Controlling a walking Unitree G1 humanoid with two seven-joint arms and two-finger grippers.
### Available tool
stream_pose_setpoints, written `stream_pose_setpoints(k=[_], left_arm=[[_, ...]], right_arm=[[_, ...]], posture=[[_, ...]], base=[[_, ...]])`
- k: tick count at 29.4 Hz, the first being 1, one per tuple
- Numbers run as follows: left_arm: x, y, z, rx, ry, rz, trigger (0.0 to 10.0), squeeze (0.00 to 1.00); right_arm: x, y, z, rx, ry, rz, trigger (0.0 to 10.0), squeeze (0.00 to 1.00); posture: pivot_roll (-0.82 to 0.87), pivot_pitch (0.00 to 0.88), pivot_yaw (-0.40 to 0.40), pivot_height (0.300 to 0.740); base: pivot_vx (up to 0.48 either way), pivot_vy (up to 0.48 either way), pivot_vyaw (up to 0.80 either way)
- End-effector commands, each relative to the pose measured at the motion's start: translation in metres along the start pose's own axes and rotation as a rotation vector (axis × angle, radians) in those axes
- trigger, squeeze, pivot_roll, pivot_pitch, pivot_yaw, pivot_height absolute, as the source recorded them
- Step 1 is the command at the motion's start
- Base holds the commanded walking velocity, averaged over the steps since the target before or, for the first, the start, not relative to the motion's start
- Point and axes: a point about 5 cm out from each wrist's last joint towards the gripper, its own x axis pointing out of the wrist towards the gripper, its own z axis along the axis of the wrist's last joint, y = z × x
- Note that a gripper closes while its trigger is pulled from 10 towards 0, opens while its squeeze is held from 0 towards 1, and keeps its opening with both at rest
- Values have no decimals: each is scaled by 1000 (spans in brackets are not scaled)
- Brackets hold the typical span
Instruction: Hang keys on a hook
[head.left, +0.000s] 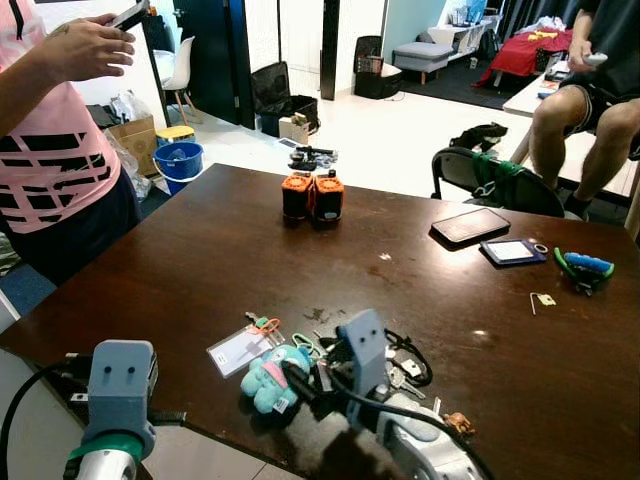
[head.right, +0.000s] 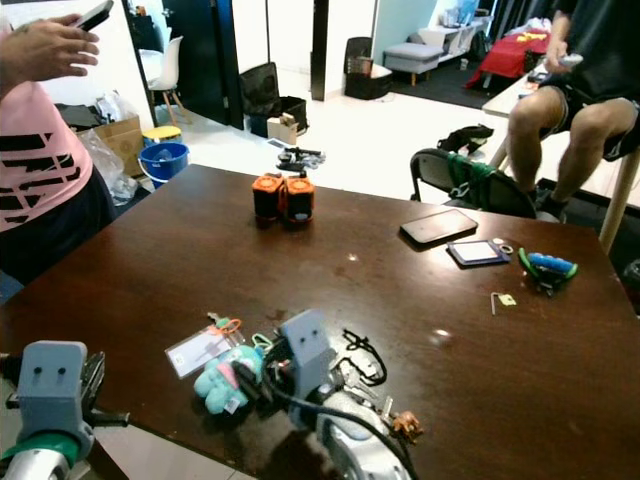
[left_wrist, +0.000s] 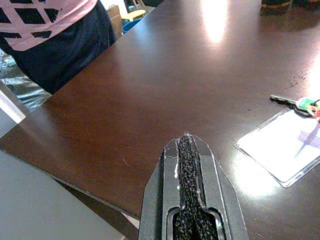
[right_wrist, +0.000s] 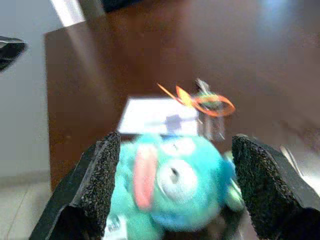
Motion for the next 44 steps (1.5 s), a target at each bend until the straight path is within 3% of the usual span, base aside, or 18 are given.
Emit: stream_pose_setpoints(k=[1, 8, 14, 15, 19, 20, 21, 24, 25, 29, 30, 35, 36, 38, 44], left_arm=[[-1, 2, -6, 10, 31, 3, 10000, 0], [-5, 1, -6, -24, 36, -28, 10000, 0], [-6, 1, -6, -30, 37, -28, 10000, 0], [-6, 3, -7, -33, 41, -26, 10000, 0], [-6, 3, -8, -33, 47, -28, 10000, 0], [-5, 2, -9, -31, 55, -36, 10000, 0], [-4, 0, -10, -28, 61, -46, 10000, 0], [-3, -1, -11, -27, 64, -52, 10000, 0], [-3, -3, -12, -24, 69, -59, 10000, 0], [-3, -3, -12, -22, 72, -62, 10000, 0], [-3, -3, -13, -19, 76, -63, 10000, 0], [-3, -1, -13, -14, 82, -60, 10000, 0], [-3, 0, -13, -12, 84, -55, 10000, 0], [-3, 0, -13, -12, 84, -55, 10000, 0], [-3, 3, -15, -5, 95, -51, 10000, 0]], right_arm=[[3, 6, -9, 19, 48, 14, 10000, 0], [25, 9, 0, 124, 70, 0, 10000, 0], [26, 9, 2, 134, 71, 0, 10000, 0], [27, 5, 3, 143, 82, -9, 10000, 1000], [28, 0, 3, 132, 102, -23, 10000, 1000], [27, -5, 0, 112, 150, -31, 10000, 1000], [25, -11, -5, 90, 203, -35, 10000, 502], [23, -14, -8, 76, 238, -36, 10000, 502], [20, -21, -11, 77, 267, -59, 10000, 0], [18, -25, -13, 80, 279, -76, 10000, 0], [16, -35, -11, 98, 265, -127, 10000, 0], [14, -49, -5, 137, 231, -200, 10000, 0], [12, -57, 0, 156, 205, -236, 10000, 0], [12, -57, 0, 156, 205, -236, 10000, 0], [5, -77, 11, 204, 153, -297, 10000, 0]], posture=[[-58, 45, 128, 740], [-34, 44, 116, 740], [-34, 44, 116, 740], [-38, 49, 123, 740], [-41, 49, 127, 740], [-45, 51, 133, 740], [-50, 49, 136, 740], [-50, 49, 136, 740], [-52, 49, 139, 740], [-52, 49, 139, 740], [-50, 50, 139, 740], [-50, 50, 139, 740], [-45, 52, 138, 740], [-45, 52, 138, 740], [-51, 51, 144, 740]], base=[[0, 0, 0], [0, 0, 0], [0, 0, 0], [0, 0, 0], [0, 0, 0], [0, 0, 0], [0, 0, 0], [0, 0, 0], [0, 0, 0], [0, 0, 0], [0, 0, 0], [0, 0, 0], [0, 0, 0], [0, 0, 0], [0, 0, 0]])
